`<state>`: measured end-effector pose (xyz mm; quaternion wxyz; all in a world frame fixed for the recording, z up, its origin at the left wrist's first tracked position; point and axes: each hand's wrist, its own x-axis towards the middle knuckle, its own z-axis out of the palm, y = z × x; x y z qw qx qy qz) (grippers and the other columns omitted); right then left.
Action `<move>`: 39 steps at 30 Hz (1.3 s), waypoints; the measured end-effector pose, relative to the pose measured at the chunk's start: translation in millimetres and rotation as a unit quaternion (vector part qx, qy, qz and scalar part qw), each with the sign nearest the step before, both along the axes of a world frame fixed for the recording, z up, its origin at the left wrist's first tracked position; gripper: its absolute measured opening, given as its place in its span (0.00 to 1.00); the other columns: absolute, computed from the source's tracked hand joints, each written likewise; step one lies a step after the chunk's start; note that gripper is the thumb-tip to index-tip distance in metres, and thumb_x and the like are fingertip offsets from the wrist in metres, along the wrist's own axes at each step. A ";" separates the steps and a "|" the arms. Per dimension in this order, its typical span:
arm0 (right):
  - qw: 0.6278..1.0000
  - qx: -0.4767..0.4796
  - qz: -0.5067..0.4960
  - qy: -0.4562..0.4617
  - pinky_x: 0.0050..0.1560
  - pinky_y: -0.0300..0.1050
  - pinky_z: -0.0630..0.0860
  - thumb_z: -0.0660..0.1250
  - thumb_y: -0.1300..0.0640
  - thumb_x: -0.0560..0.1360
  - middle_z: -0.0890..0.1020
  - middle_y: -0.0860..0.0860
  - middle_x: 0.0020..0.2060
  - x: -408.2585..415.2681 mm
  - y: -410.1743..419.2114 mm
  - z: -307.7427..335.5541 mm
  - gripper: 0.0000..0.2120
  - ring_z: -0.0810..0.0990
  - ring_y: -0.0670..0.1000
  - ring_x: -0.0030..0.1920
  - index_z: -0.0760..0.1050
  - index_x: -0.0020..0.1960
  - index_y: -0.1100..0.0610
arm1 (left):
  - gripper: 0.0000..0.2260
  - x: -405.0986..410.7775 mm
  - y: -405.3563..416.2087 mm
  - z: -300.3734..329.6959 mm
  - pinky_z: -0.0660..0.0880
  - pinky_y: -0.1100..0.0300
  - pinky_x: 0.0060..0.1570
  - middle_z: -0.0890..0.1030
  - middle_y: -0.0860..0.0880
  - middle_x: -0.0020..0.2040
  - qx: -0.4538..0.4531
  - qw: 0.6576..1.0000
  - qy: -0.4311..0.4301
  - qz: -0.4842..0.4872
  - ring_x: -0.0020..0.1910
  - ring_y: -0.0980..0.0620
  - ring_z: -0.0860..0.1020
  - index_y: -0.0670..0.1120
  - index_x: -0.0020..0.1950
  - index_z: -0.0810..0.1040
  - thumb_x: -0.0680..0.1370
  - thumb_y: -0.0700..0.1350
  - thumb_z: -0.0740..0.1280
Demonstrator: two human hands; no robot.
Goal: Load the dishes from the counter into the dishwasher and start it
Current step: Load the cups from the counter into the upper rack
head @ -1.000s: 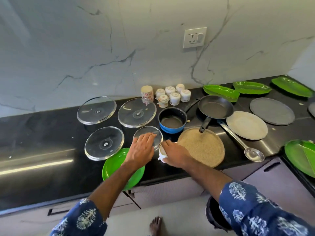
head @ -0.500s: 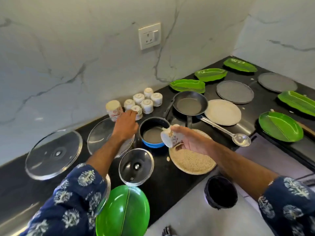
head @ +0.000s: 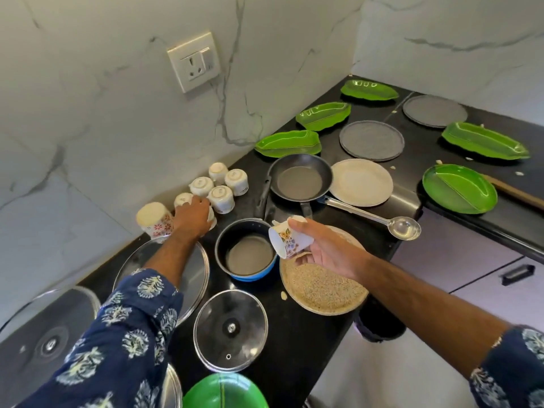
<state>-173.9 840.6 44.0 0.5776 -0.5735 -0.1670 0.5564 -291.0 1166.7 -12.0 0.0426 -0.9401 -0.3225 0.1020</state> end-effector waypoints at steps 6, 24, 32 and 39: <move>0.999 -0.009 -0.035 0.025 0.48 0.49 0.78 0.69 0.41 0.72 0.81 0.62 0.57 7.6 -2.8 -12.5 0.30 0.81 0.57 0.51 0.72 0.68 0.58 | 0.24 -0.2 -6.8 15.8 0.76 0.45 0.53 0.77 0.39 0.60 0.022 0.997 -0.073 0.012 0.56 0.37 0.78 0.44 0.65 0.72 0.76 0.58 0.67; 0.966 0.088 -0.210 0.118 0.32 0.40 0.75 0.64 0.41 0.77 0.82 0.56 0.44 14.4 -269.8 -23.8 0.18 0.77 0.50 0.36 0.83 0.57 0.51 | 0.18 24.0 -362.3 45.4 0.79 0.47 0.49 0.79 0.51 0.51 -0.447 0.836 -0.311 -0.066 0.51 0.48 0.80 0.48 0.60 0.76 0.73 0.48 0.77; 0.903 0.032 -0.413 0.113 0.32 0.41 0.75 0.70 0.40 0.73 0.81 0.54 0.42 -36.2 -555.7 -61.8 0.31 0.77 0.49 0.34 0.73 0.69 0.57 | 0.20 83.1 -643.8 9.9 0.76 0.61 0.50 0.82 0.48 0.51 -0.511 0.812 -0.137 -0.246 0.50 0.50 0.80 0.47 0.57 0.76 0.71 0.51 0.78; 0.800 -0.006 -0.583 0.141 0.30 0.39 0.72 0.71 0.40 0.69 0.82 0.54 0.41 -83.7 -728.8 -90.9 0.23 0.77 0.48 0.32 0.76 0.56 0.54 | 0.18 111.3 -829.8 -21.6 0.74 0.57 0.50 0.78 0.52 0.52 -0.495 0.792 -0.049 -0.354 0.50 0.53 0.78 0.51 0.56 0.76 0.72 0.55 0.77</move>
